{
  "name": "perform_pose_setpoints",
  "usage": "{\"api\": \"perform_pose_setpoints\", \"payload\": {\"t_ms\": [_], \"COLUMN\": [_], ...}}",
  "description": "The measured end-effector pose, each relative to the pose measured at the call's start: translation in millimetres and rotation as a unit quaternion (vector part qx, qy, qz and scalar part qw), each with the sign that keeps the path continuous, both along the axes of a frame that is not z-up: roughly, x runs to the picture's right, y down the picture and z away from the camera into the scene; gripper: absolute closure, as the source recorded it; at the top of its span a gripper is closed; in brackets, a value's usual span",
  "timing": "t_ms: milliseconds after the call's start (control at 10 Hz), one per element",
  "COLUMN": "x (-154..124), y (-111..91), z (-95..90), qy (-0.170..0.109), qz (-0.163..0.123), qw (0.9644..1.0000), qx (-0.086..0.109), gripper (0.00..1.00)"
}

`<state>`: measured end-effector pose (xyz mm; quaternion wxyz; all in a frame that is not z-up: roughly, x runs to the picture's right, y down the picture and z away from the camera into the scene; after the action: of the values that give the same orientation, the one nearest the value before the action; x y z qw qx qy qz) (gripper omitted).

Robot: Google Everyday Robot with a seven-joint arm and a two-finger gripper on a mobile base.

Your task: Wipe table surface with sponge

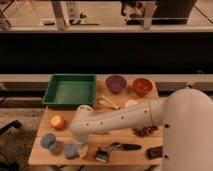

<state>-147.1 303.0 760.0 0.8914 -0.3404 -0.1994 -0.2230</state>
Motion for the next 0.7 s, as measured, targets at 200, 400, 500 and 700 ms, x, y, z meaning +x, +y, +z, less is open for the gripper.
{"api": "perform_pose_setpoints", "payload": {"t_ms": [200, 400, 500, 700], "x": [1.7, 4.7, 6.2, 9.2], "y": [-6.3, -12.7, -15.9, -22.2], "z": [-1.6, -3.6, -4.6, -6.0], "qy": [0.009, 0.016, 0.019, 0.023], "qz": [0.006, 0.013, 0.017, 0.028], "qw": [0.9999, 0.9997, 0.9996, 0.9992], "qx": [0.007, 0.012, 0.014, 0.016], "gripper": [0.66, 0.72, 0.72, 0.72]}}
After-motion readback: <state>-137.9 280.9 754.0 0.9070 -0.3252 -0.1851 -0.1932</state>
